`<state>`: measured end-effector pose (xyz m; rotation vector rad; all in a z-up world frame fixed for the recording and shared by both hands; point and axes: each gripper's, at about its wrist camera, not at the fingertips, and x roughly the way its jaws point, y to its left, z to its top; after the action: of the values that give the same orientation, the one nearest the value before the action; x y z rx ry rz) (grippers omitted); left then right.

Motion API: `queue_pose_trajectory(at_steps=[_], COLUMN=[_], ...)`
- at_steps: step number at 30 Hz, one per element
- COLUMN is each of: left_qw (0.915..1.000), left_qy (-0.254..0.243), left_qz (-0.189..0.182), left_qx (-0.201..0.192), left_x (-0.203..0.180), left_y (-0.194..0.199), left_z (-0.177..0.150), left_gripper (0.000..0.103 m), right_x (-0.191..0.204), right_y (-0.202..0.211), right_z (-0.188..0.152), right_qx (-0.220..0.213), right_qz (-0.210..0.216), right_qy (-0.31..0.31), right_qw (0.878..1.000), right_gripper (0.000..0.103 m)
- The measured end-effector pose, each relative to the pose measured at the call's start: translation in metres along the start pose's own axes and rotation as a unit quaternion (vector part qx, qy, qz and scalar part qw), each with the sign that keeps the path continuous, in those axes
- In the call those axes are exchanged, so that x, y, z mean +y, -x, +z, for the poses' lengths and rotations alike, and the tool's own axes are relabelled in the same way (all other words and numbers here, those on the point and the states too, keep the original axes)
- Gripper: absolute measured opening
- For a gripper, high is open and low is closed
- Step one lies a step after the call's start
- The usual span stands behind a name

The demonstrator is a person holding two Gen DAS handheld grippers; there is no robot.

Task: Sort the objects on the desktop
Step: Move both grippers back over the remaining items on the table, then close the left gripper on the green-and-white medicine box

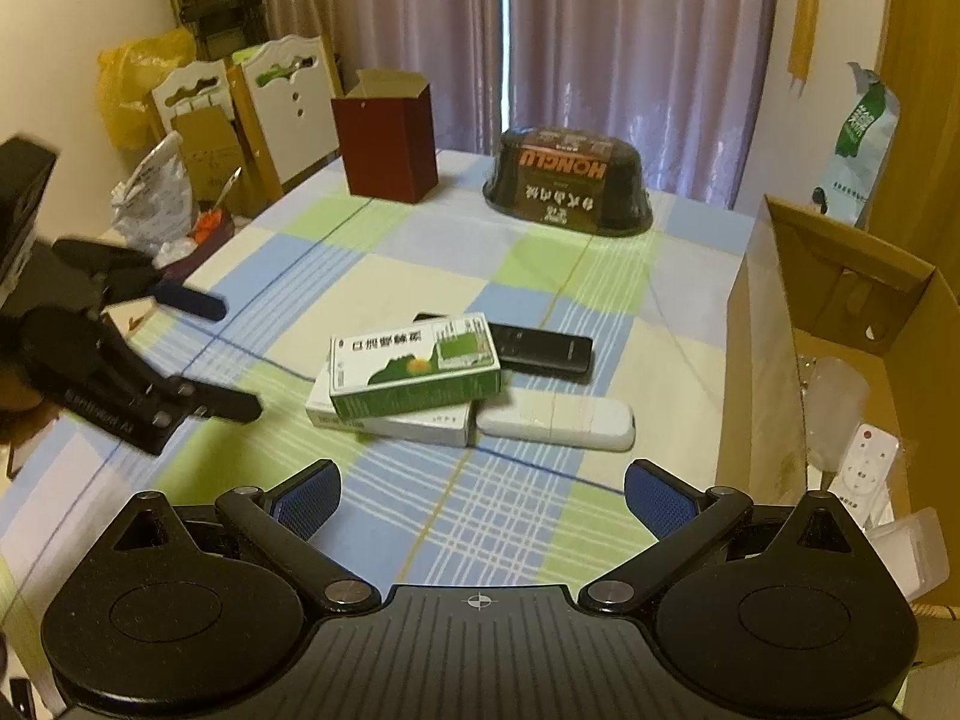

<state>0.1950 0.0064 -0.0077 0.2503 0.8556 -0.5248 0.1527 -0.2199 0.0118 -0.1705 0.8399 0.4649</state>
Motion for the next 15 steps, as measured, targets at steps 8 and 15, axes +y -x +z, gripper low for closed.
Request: queue_pose_trajectory(at_steps=[8, 15], left_qw=[0.9987, 0.9952], left_qy=[-0.047, -0.083], left_qz=[-0.019, -0.035], left_qx=[0.012, 0.038], left_x=[-0.001, -0.001], left_y=[-0.037, -0.074], left_z=[0.026, 0.042], left_gripper=[0.089, 0.088], right_x=[-0.001, -0.004], right_y=[-0.014, -0.027], right_z=[-0.007, -0.007], right_qx=[0.023, 0.031], right_qz=[-0.001, -0.001], right_qy=[0.019, 0.038], right_qw=[1.0, 0.999], right_gripper=[0.103, 0.103])
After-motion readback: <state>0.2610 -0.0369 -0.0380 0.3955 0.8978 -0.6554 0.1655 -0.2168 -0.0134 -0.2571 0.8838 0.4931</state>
